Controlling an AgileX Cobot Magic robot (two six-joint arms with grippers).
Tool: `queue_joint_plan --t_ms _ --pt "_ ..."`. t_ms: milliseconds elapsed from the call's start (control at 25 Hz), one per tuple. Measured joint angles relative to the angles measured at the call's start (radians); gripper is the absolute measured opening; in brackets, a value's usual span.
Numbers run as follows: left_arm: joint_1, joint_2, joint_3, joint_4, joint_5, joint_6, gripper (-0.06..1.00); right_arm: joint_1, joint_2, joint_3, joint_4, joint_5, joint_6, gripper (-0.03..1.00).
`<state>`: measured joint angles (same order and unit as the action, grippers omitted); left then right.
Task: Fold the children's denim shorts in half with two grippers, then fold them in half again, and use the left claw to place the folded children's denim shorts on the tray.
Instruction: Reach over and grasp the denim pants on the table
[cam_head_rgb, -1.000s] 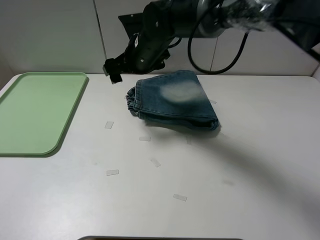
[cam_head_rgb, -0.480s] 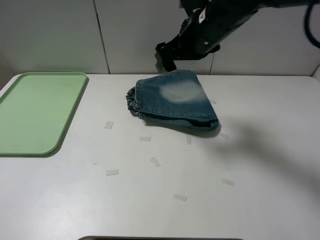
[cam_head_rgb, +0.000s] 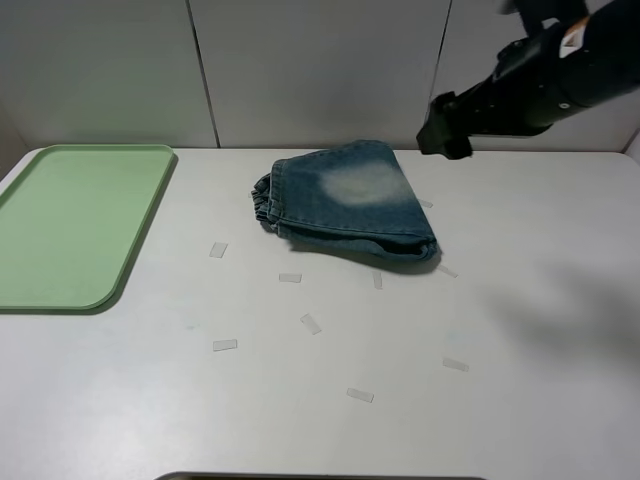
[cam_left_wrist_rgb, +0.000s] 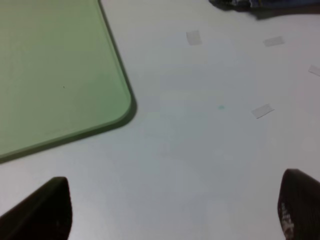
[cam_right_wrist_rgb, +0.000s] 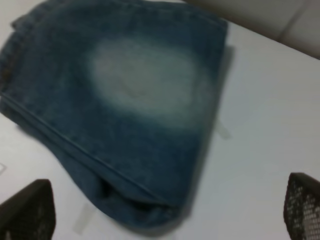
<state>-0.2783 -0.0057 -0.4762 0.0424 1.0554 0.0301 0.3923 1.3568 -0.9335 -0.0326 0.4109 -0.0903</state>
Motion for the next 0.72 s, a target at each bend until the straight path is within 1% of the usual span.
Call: queue_joint_plan --t_ms 240,520,640,720 --pt "0.0 0.0 0.0 0.0 0.0 0.0 0.81 -0.119 -0.2 0.142 0.0 -0.013 -0.001 0.69" --pt "0.0 0.0 0.0 0.0 0.0 0.0 0.81 -0.261 -0.474 0.266 0.0 -0.016 -0.001 0.69" --pt "0.0 0.0 0.0 0.0 0.0 0.0 0.81 -0.313 -0.607 0.298 0.0 0.012 0.019 0.69" --pt "0.0 0.0 0.0 0.0 0.0 0.0 0.81 -0.349 -0.69 0.308 0.0 0.039 0.052 0.69"
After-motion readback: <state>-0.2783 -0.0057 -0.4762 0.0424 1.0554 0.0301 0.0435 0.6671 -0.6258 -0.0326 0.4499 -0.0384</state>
